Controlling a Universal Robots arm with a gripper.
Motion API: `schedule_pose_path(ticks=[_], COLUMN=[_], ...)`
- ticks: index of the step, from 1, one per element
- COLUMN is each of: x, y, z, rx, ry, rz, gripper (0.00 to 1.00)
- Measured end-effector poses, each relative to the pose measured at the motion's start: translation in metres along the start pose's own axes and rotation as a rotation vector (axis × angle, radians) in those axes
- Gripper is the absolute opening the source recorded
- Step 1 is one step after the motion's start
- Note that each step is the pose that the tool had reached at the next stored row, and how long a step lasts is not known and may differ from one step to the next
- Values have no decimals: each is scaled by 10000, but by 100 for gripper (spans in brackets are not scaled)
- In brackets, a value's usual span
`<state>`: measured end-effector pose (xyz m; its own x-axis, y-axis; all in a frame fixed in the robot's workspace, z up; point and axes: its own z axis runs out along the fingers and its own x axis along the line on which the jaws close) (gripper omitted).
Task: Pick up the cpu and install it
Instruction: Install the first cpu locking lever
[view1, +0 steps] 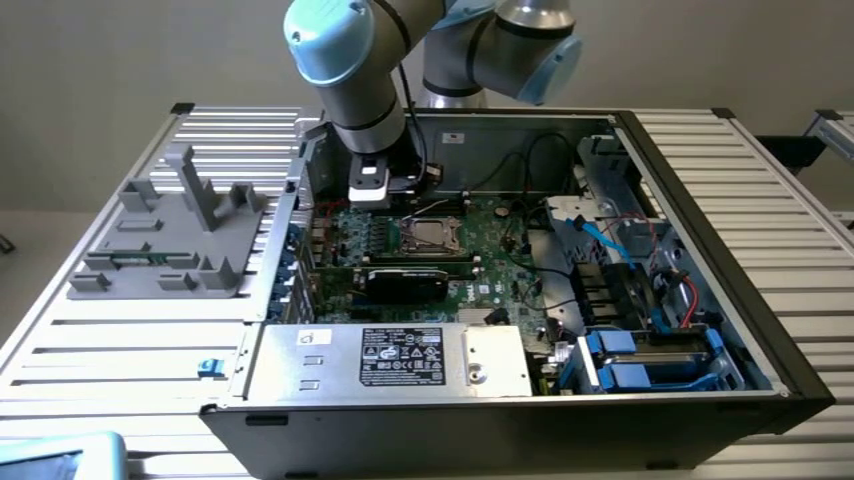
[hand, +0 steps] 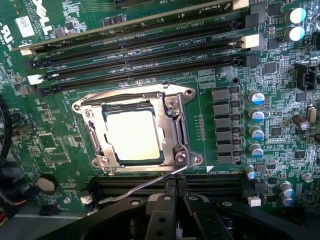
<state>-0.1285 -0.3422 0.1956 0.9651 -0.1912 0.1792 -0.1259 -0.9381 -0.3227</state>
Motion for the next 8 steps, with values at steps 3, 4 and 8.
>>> schedule_pose_path(ticks=[3,4,8], x=[0,0,-1], y=[-2,-5,-8], z=[2,3,4], rx=[4,7,16], ry=[-1,-1,-2], rz=[1,2,5], gripper=[11,11,11])
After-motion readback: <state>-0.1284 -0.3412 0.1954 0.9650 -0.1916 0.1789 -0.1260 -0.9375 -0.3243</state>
